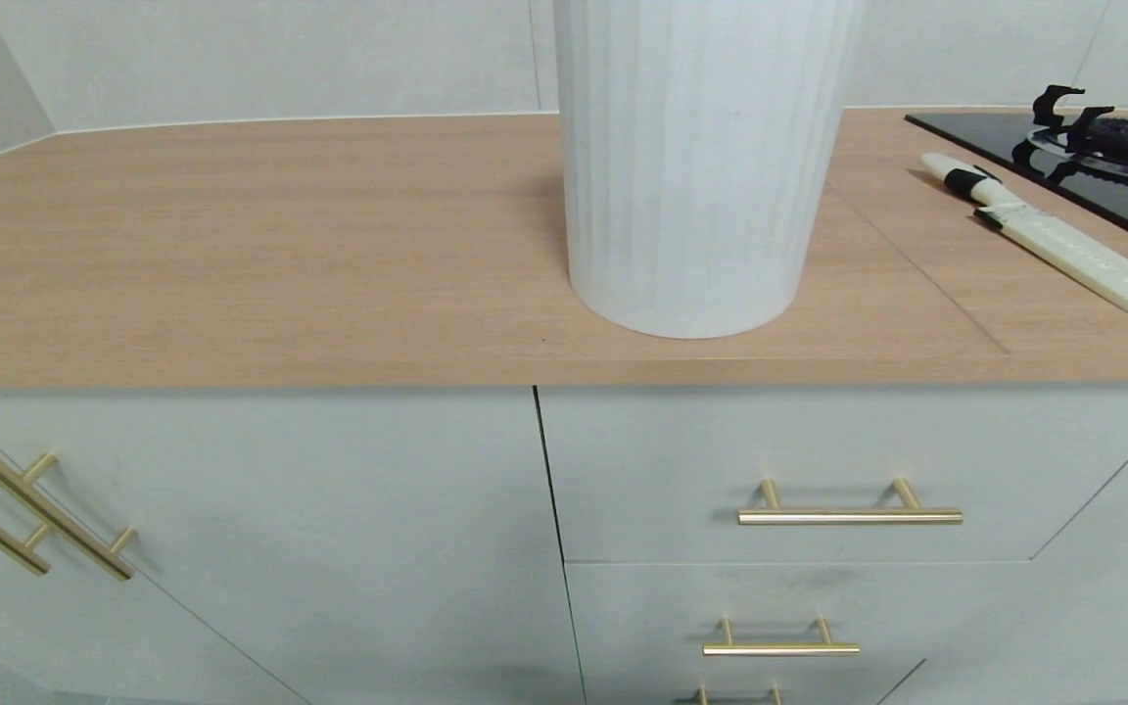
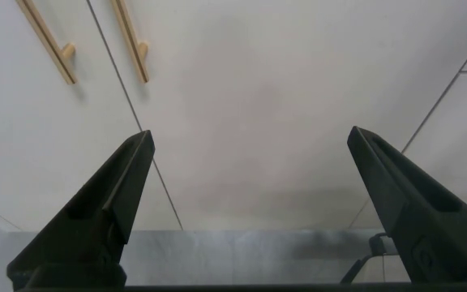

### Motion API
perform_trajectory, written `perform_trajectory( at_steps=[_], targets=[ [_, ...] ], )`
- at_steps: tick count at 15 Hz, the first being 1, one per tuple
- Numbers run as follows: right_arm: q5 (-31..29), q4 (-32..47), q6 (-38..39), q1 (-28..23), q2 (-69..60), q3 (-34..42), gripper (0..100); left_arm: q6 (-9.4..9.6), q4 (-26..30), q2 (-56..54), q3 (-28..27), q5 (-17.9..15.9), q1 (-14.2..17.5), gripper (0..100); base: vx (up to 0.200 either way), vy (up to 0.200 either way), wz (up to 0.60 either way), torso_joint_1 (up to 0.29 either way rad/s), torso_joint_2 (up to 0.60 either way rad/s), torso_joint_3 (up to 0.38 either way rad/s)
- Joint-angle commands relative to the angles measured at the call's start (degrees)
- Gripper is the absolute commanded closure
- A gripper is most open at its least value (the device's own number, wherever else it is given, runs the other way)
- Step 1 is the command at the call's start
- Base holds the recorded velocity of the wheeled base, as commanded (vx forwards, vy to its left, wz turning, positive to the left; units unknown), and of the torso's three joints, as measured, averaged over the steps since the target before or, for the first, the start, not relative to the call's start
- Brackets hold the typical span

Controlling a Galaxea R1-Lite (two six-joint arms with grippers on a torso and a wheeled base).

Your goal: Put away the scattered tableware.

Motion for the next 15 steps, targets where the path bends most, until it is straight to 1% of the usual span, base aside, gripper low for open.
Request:
perform_trajectory(
  at_steps=[1,5,7,10,15],
  targets=[
    [0.02,0.00,-0.03,0.00,0.09,0.00,0,-0.01,-0.01,0.02,0.01,0.00,0.01,0,0.000,0.000,0.00,0.080,-0.22,-0.110],
    [0.02,0.00,-0.03,0.00,0.09,0.00,0,-0.09,-0.01,0.02,0.01,0.00,0.01,0,0.000,0.000,0.00,0.160,-0.22,-0.242],
    [0.02,0.00,0.05,0.00,0.09,0.00,0,-0.01,-0.01,0.02,0.01,0.00,0.01,0,0.000,0.000,0.00,0.149,-0.64,-0.263],
    [0.02,0.00,0.05,0.00,0.09,0.00,0,-0.09,-0.01,0.02,0.01,0.00,0.01,0,0.000,0.000,0.00,0.049,-0.52,-0.253],
    [0.02,0.00,0.05,0.00,0.09,0.00,0,-0.01,-0.01,0.02,0.01,0.00,0.01,0,0.000,0.000,0.00,0.303,-0.47,-0.258]
  ],
)
